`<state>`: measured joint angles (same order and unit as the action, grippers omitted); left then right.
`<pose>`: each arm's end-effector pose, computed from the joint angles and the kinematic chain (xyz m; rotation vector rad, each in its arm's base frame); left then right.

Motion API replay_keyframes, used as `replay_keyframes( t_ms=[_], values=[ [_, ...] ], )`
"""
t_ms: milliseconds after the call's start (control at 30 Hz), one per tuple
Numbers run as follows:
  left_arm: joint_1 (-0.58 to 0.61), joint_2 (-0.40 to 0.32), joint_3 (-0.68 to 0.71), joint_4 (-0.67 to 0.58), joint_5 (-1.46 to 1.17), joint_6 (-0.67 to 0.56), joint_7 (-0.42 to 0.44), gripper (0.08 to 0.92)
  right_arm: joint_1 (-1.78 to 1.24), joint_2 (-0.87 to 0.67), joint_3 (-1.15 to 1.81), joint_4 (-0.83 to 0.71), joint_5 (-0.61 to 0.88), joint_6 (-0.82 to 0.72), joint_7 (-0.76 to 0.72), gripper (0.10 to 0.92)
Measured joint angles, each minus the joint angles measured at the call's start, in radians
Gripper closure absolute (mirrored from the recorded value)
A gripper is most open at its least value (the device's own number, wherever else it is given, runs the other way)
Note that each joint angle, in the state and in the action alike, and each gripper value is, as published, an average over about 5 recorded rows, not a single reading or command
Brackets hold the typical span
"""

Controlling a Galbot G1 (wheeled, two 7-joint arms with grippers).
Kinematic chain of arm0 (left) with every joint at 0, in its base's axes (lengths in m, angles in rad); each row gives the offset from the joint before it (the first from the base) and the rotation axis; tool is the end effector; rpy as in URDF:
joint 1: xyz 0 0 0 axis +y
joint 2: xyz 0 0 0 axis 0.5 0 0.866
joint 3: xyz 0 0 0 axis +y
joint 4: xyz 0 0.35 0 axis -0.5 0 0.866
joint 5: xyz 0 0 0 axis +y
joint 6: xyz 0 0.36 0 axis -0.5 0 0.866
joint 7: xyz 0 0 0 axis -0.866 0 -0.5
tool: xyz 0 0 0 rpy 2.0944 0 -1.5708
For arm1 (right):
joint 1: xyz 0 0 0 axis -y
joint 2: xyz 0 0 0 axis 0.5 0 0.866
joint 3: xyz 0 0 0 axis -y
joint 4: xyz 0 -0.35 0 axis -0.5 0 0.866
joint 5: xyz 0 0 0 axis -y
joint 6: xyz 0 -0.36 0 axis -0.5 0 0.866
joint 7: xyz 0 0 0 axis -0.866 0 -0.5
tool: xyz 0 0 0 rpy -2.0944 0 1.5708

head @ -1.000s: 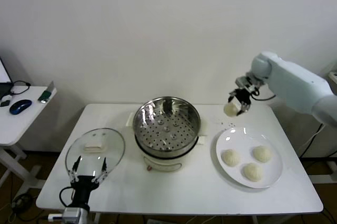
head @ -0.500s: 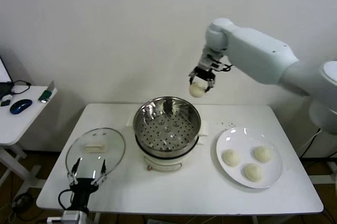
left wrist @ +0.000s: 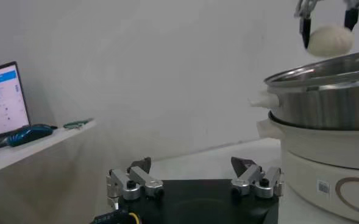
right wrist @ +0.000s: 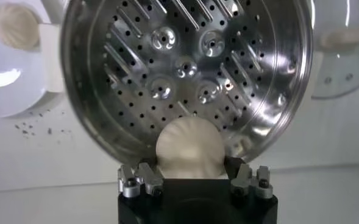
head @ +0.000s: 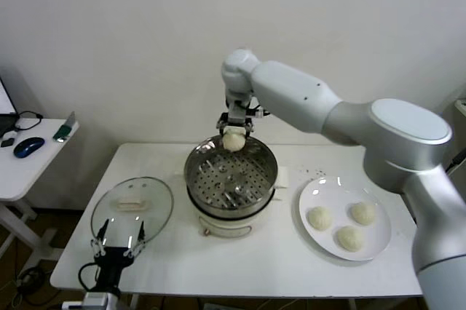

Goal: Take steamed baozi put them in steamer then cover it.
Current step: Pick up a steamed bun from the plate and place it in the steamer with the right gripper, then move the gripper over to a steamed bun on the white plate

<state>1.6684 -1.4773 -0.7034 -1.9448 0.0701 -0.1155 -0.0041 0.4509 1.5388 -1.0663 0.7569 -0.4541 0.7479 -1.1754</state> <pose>0.1448 0.0801 -0.3642 0.1436 -2.9894 -0.3663 0.6173 0.2275 -0.0497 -1.9121 0.0853 -2.4767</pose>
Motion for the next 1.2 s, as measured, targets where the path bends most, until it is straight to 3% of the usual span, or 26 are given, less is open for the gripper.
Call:
replay_keyframes(
  t_ms=[567, 767, 1000, 1200],
  values=[
    [-0.001, -0.001, -0.005, 0.016, -0.006, -0.004, 0.0, 0.177, -0.1, 0.07, 0.043, -0.115, -0.153, 0.051, 0.034, 0.306],
    [0.0, -0.002, -0.004, 0.016, -0.006, -0.004, 0.0, 0.177, -0.106, 0.07, 0.053, -0.118, -0.169, 0.05, 0.034, 0.224],
    [0.001, -0.003, -0.004, 0.014, -0.004, -0.005, 0.0, 0.177, -0.087, 0.062, 0.058, -0.088, -0.154, 0.039, 0.018, 0.203],
    [0.006, -0.003, -0.004, 0.006, -0.002, -0.004, -0.001, 0.177, -0.028, 0.001, 0.03, -0.018, -0.052, -0.009, 0.004, 0.202]
  ],
)
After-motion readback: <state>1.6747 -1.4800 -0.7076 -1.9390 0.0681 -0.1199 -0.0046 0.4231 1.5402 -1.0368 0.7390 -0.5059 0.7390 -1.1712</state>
